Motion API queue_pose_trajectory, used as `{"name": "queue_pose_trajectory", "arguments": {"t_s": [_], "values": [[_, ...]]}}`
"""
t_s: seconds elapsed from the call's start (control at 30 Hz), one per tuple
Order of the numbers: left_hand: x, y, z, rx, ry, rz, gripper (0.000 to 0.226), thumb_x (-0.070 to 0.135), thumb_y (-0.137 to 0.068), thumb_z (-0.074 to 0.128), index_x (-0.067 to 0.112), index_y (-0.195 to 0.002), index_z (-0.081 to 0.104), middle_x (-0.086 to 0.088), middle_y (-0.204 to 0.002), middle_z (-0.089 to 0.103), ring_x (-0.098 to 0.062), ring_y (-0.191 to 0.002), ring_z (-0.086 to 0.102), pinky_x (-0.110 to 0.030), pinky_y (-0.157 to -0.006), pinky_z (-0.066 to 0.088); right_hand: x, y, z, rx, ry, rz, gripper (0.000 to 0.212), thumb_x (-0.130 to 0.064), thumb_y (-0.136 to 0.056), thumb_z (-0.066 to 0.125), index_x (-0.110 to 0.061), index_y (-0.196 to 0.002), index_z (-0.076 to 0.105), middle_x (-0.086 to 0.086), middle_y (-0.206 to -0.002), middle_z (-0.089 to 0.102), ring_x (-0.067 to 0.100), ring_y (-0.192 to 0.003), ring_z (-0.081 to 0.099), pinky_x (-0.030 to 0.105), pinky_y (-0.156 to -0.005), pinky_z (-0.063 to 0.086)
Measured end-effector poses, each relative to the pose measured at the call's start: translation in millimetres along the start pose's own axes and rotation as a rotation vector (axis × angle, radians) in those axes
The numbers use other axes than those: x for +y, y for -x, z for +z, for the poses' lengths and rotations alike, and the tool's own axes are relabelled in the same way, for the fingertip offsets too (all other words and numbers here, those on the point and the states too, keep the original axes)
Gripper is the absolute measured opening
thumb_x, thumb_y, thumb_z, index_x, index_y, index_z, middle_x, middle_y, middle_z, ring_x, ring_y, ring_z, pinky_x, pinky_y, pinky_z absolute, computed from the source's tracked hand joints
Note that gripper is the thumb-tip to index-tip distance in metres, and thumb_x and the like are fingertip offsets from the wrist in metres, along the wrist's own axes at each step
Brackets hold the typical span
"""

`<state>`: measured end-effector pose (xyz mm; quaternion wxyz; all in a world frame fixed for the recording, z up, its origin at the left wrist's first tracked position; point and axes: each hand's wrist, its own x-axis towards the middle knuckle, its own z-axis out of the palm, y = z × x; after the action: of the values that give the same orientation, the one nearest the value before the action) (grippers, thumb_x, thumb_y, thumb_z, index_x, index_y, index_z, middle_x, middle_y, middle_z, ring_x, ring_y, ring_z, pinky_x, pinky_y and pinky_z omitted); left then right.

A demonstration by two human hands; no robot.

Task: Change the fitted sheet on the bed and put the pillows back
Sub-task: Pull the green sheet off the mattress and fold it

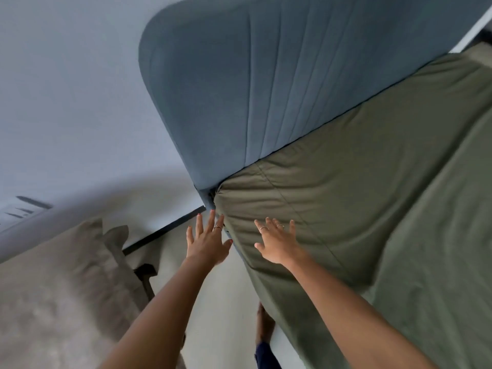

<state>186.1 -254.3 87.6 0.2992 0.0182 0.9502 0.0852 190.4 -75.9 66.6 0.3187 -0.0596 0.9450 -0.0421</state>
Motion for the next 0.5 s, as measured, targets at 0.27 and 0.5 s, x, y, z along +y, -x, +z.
{"name": "queue_pose_trajectory", "arguments": {"t_s": [0.27, 0.5], "values": [[-11.2, -114.8, 49.9, -0.065, 0.069, -0.160, 0.069, 0.044, -0.100, 0.037, 0.024, -0.154, -0.002, 0.003, -0.160, -0.017, -0.025, -0.147, -0.018, -0.049, -0.117, -0.004, 30.6, -144.7, 17.4, 0.023, 0.193, -0.084, 0.062, -0.041, -0.100, 0.039, -0.024, -0.153, 0.012, 0.008, -0.159, 0.014, 0.023, -0.147, 0.013, 0.064, -0.110, -0.001], [-16.0, -188.8, 85.9, -0.013, 0.106, -0.168, 0.067, 0.047, -0.101, 0.029, 0.023, -0.154, -0.006, 0.005, -0.160, -0.016, -0.024, -0.148, -0.014, -0.046, -0.118, -0.002, 26.2, -237.6, 42.9, 0.185, 0.138, -0.120, 0.061, -0.041, -0.098, 0.043, -0.020, -0.151, 0.020, 0.010, -0.156, 0.021, 0.025, -0.143, 0.023, 0.059, -0.113, 0.008]]}}
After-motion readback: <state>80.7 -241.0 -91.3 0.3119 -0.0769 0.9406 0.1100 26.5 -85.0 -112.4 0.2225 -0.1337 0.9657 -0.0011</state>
